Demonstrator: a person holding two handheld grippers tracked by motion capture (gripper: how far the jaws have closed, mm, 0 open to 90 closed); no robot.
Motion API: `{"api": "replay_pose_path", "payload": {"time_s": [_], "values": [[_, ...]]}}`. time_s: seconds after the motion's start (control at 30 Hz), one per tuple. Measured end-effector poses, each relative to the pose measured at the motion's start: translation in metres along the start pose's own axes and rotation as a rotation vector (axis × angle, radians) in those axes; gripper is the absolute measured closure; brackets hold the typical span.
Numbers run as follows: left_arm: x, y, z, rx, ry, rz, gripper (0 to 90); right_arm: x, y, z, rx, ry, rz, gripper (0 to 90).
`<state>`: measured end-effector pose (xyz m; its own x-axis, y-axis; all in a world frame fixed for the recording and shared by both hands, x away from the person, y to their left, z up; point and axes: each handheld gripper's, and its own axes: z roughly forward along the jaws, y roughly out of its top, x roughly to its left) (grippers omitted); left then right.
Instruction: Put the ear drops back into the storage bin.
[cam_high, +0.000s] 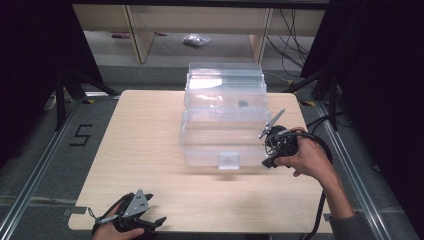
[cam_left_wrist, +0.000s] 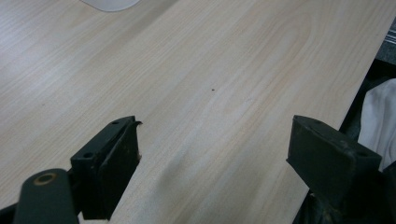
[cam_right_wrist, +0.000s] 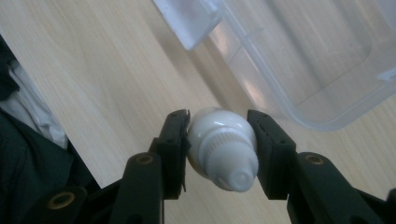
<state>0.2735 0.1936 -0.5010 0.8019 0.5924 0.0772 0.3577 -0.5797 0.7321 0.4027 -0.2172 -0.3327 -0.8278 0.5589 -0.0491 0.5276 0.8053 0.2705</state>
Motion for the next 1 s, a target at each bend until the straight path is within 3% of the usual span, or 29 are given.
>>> {"api": "replay_pose_path", "payload": {"time_s": [0.1, 0.13, 0.23, 0.47, 0.6, 0.7, 1.0], "values": [[0.000, 0.000, 0.000, 0.003, 0.006, 0.002, 16.1, -0.007, 0.006, -0.003, 0.006, -0.013, 0.007, 60.2], [-0.001, -0.001, 0.000, 0.001, -0.001, -0.018, 16.1, -0.008, 0.008, -0.004, 0.006, -0.018, 0.014, 60.2], [0.000, 0.000, 0.000, 0.001, -0.002, 0.001, 16.1, -0.016, 0.014, -0.006, 0.008, -0.024, 0.014, 60.2], [0.000, 0.000, 0.000, 0.002, 0.003, 0.002, 16.1, -0.030, 0.029, -0.004, 0.020, -0.027, 0.035, 60.2], [0.000, -0.001, 0.000, 0.003, -0.001, -0.007, 16.1, -0.037, 0.038, 0.000, 0.024, -0.022, 0.032, 60.2], [0.000, 0.000, 0.000, 0.002, -0.001, 0.003, 16.1, -0.044, 0.044, 0.005, 0.034, -0.022, 0.058, 60.2], [0.000, 0.000, 0.000, 0.000, -0.003, 0.006, 16.1, -0.064, 0.057, 0.031, 0.076, -0.012, 0.097, 60.2]]}}
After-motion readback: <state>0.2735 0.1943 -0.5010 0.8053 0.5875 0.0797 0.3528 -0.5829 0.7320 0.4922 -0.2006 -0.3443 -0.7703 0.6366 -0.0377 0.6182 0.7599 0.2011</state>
